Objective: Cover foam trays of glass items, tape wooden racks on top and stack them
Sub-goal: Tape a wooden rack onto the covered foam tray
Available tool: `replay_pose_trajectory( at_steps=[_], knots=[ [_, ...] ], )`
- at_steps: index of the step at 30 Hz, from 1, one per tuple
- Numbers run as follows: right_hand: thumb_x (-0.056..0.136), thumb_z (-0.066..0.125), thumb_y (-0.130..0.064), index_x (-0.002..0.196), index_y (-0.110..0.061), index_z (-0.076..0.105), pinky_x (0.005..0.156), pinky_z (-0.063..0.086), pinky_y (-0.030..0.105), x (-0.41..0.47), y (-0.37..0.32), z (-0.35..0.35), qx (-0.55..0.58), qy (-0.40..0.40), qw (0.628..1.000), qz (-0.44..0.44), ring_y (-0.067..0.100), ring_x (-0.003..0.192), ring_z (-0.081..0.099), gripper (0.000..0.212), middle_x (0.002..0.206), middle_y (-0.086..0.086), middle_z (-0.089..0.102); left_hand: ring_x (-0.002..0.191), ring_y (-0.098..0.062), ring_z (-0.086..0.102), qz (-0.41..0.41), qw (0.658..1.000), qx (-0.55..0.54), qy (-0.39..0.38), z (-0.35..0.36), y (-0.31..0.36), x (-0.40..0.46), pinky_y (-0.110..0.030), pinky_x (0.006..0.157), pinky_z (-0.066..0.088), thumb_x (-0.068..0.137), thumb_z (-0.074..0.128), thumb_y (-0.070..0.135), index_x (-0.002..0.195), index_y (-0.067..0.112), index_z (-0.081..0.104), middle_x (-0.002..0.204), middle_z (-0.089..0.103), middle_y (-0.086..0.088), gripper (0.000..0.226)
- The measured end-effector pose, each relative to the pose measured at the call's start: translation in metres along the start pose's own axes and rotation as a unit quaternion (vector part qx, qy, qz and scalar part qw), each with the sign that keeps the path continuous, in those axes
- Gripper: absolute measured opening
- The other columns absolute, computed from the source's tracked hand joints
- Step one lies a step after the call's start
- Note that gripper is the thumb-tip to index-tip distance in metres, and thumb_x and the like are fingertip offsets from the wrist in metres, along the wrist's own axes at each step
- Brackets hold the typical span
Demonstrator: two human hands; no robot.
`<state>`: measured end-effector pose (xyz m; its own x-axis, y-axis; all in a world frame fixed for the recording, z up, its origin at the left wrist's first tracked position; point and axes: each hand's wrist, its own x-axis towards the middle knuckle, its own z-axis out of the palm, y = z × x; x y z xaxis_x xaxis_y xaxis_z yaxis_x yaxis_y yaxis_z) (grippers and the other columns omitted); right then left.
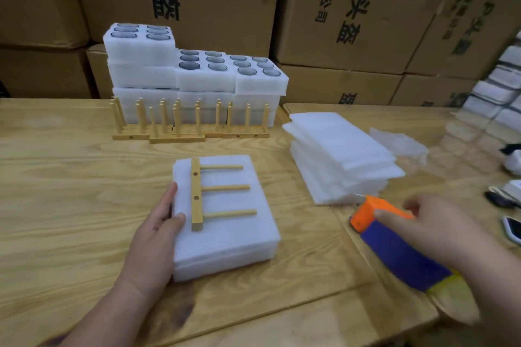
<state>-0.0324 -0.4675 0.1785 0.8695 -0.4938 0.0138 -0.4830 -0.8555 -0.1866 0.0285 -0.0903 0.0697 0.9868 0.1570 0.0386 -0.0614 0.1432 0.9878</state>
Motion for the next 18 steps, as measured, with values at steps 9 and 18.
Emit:
replay_pose_trajectory(
  at_steps=[9, 18],
  knots=[
    [0.084, 0.067, -0.059, 0.076, -0.019, 0.052, 0.054, 0.04, 0.033, -0.023, 0.031, 0.029, -0.06, -0.024, 0.998, 0.004, 0.017, 0.064, 0.059, 0.044, 0.065, -0.001, 0.059, 0.104, 0.02, 0.059, -0.017, 1.0, -0.013, 0.017, -0.002, 0.002, -0.002, -0.004, 0.076, 0.047, 0.099, 0.051, -0.001, 0.141, 0.03, 0.054, 0.121, 0.061, 0.029, 0.053],
    [0.074, 0.066, -0.065, 0.079, -0.029, 0.058, 0.047, 0.046, 0.032, -0.047, 0.012, 0.011, 0.068, 0.041, 0.981, -0.176, 0.007, 0.057, 0.058, 0.037, 0.064, -0.014, 0.061, 0.118, 0.0, 0.06, 0.044, 0.999, 0.001, 0.01, -0.006, 0.036, -0.004, -0.008, 0.086, 0.046, 0.09, 0.061, 0.003, 0.118, 0.039, 0.064, 0.121, 0.069, 0.025, 0.045]
  ],
)
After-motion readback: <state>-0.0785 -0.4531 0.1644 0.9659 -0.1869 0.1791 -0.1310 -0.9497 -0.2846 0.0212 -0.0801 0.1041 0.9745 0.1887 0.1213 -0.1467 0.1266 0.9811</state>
